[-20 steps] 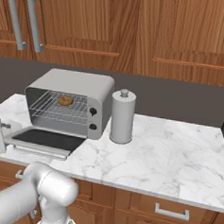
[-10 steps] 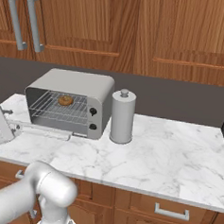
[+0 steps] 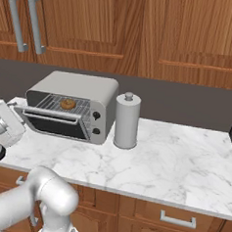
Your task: Pick up the bagel from the plate, place it on the toaster oven rack, close the door, and set the timer.
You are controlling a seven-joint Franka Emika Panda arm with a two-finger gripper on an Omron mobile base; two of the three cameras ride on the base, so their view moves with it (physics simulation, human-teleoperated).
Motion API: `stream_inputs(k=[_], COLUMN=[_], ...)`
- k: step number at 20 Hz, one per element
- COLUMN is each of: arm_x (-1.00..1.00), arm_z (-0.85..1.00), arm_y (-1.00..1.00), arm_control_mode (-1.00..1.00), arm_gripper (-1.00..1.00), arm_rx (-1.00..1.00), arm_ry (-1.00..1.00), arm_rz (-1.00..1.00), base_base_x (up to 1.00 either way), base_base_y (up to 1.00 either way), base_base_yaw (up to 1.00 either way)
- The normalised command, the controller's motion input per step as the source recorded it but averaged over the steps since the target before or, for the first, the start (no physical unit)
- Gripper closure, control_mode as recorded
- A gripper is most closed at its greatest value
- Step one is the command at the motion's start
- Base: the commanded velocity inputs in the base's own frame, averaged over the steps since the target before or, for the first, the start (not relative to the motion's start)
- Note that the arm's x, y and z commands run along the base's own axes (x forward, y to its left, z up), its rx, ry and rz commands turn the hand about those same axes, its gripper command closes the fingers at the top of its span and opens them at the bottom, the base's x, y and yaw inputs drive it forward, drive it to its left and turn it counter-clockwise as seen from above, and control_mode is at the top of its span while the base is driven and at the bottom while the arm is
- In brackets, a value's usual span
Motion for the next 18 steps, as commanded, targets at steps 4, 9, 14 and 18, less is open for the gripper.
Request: stream_inputs(k=[4,9,14,18], arm_x=[0.65,0.69,0.27,0.10], arm_z=[0.02,0.00,0.00,0.00], arm_y=[-0.01,-0.02,0.00,0.00], arm_control_mode=[-1.00,-1.00,-1.00,-1.00], arm_gripper=[-1.00,-1.00,-1.00,-1.00], arm_rx=[-0.19,-0.16,-0.19,-0.18], arm_ry=[-0.08,-0.07,-0.06,-0.04], arm_rz=[0.24,0.28,0.29,0.24], base_base_x=[0.00,0.00,0.00,0.00], base_base_y=[0.00,0.00,0.00,0.00], base_base_yaw=[0.00,0.00,0.00,0.00])
